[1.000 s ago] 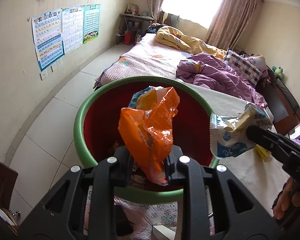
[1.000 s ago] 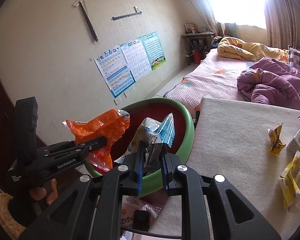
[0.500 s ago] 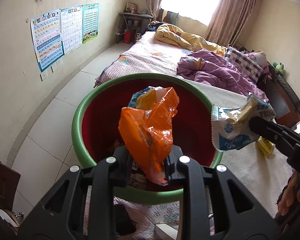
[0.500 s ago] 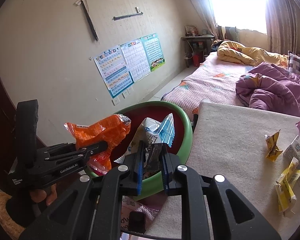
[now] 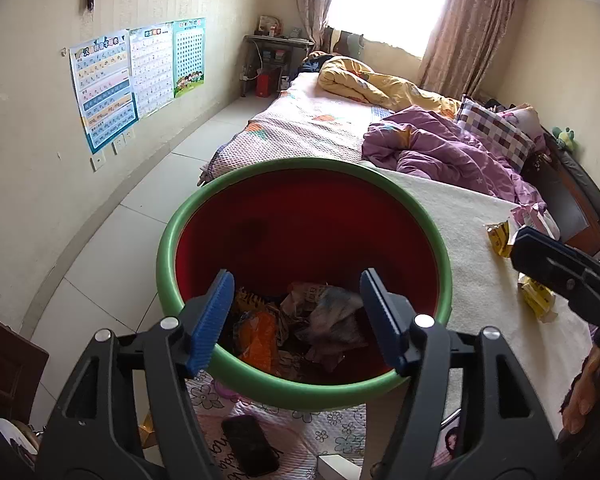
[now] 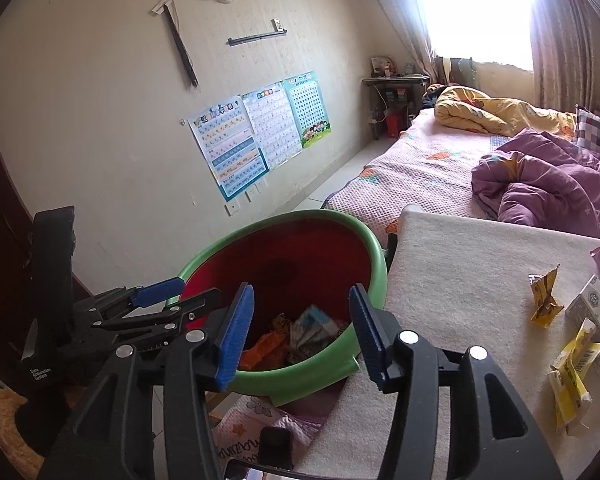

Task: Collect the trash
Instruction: 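Open both tools above the red bucket to drop the items, then move both tools back over the white mat toward the remaining wrappers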

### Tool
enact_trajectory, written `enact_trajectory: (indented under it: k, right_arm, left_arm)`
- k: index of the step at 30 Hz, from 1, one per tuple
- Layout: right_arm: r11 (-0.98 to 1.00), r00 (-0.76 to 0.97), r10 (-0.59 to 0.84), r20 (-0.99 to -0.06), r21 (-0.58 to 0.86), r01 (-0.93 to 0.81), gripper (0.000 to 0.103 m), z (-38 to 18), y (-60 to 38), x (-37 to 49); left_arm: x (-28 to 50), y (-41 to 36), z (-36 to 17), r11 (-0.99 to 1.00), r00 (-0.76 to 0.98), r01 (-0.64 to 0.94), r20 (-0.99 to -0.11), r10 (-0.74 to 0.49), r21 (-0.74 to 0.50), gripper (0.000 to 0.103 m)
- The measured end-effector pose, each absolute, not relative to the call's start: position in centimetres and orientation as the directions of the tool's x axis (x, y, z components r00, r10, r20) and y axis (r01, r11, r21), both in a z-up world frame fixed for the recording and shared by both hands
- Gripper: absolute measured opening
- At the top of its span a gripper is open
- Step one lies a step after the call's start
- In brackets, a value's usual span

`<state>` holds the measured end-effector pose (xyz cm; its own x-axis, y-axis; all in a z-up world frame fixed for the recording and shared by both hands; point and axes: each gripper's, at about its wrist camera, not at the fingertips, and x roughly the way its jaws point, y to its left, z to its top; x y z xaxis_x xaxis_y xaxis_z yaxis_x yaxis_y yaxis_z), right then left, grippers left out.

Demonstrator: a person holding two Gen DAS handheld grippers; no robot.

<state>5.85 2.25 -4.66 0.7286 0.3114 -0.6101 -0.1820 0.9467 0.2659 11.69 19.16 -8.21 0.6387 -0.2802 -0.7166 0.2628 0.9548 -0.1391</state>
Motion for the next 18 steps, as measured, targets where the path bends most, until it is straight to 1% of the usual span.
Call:
enact_trajectory:
  k: [6, 8, 11, 15, 18]
  right_arm:
    - [0.948, 0.741, 0.293, -0.604, 0.281, -0.145, 0.053, -4.6, 0.4, 5.1]
    - [0.949, 0.742, 0.285, -0.607, 0.289, -0.128, 0.055, -4.9, -0.4, 4.3]
    - [0.951, 0.723, 0.265, -0.638, 0.298, -0.086, 0.056, -6.3, -2.1, 2.8]
    - [0.954, 0.694, 0.200, -0.691, 0.299, 0.022, 0.056, -8.5, -5.4, 0.7]
    - [0.952, 0.706, 0.112, -0.700, 0.278, 0.124, 0.056, -9.0, -9.1, -0.9]
  left_arm:
    - [11.4, 18.7, -7.8, 0.956, 0.653, 0.262, -0.704, -0.279, -0.136, 0.068]
    - [11.0, 18.4, -7.4, 0.956, 0.666, 0.266, -0.693, -0.275, -0.123, 0.071]
    - [10.4, 17.5, -6.8, 0.954, 0.687, 0.281, -0.671, -0.279, -0.108, 0.073]
    - [9.7, 15.7, -5.8, 0.944, 0.701, 0.315, -0.646, -0.301, -0.098, 0.073]
    - [9.2, 13.8, -5.1, 0.932, 0.710, 0.351, -0.625, -0.325, -0.087, 0.073]
